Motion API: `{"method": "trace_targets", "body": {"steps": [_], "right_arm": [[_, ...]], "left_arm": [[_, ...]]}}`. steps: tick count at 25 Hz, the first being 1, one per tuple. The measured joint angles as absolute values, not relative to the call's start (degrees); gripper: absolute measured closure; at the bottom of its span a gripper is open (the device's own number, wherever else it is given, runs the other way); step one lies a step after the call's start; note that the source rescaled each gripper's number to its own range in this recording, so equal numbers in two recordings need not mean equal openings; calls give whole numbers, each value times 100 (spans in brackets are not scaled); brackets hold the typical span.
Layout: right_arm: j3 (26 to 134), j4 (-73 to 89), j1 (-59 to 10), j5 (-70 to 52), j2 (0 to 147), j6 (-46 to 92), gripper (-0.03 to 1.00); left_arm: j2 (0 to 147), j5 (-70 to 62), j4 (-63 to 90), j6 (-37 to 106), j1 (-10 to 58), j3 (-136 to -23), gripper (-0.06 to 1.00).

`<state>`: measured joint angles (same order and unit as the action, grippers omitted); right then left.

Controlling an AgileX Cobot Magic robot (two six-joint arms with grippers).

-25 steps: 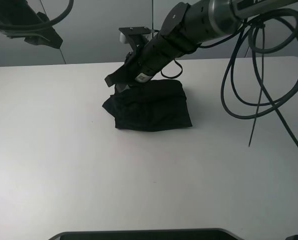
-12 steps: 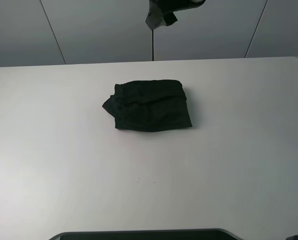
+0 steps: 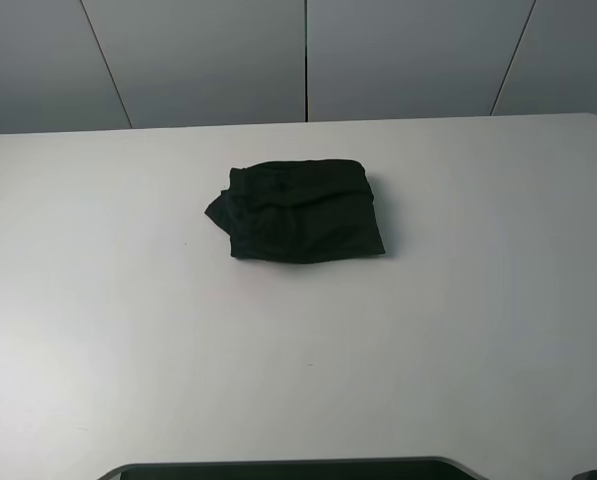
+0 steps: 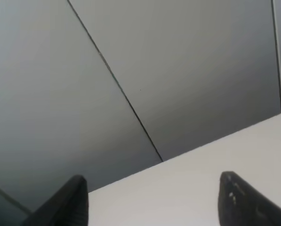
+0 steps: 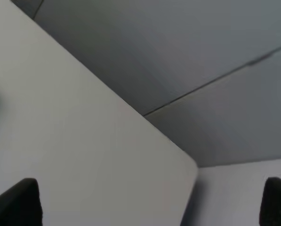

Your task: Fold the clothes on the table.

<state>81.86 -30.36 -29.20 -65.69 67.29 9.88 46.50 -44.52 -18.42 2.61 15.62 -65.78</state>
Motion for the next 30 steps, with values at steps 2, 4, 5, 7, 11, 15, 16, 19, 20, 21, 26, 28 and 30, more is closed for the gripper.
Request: {"method": "trace_targets", "body": {"steps": [2,4,5,7,11,15,16,19,20,21,26,28,30], "right_arm": [[8186,-3123,-2920,-6799,6150,983,-3],[8186,-3123,-2920,-6890,5573,983,-3],[8186,-3123,-2920,-6905,5245,983,-3],[8191,-3134,-2920,-6933,4584,1011,-3],[8199,-3099,-2920,-6957,3355,1145,-3],[8213,-3091,-2849,-6980,2378,1384,-3],[8213,-3119,-2774,-6993,2184,1501,-3],[8213,-3384,-2380,-7005,1742,1871,-3],[8213,-3461,-2224,-7005,1618,1935,-3],[8218,-3505,-2035,-7016,1500,1991,-3],[7894,-3495,-1239,-7014,903,2018,-3],[7560,-3317,-958,-7004,643,1980,-3],[7165,-3016,-643,-7004,450,1957,-3]], "left_arm": [[4369,-4643,-1927,143,1562,-6578,17],[4099,-4928,-1993,58,1562,-6578,16],[3983,-5089,-2020,0,1562,-6578,16],[3791,-5382,-2096,-160,1562,-6578,16],[3429,-5932,-2167,-368,1562,-6578,15],[3161,-6492,-2203,-607,1562,-6578,9],[3111,-6658,-2254,-679,1562,-6578,8],[2987,-6949,-2460,-854,1562,-6578,7],[2964,-6973,-2539,-896,1562,-6578,7],[2922,-6988,-2566,-946,1562,-6578,5],[2658,-7011,-2450,-1211,1562,-6578,1],[2585,-7011,-2270,-1287,1562,-6578,1],[2557,-7011,-1948,-1339,1562,-6578,1]]}}
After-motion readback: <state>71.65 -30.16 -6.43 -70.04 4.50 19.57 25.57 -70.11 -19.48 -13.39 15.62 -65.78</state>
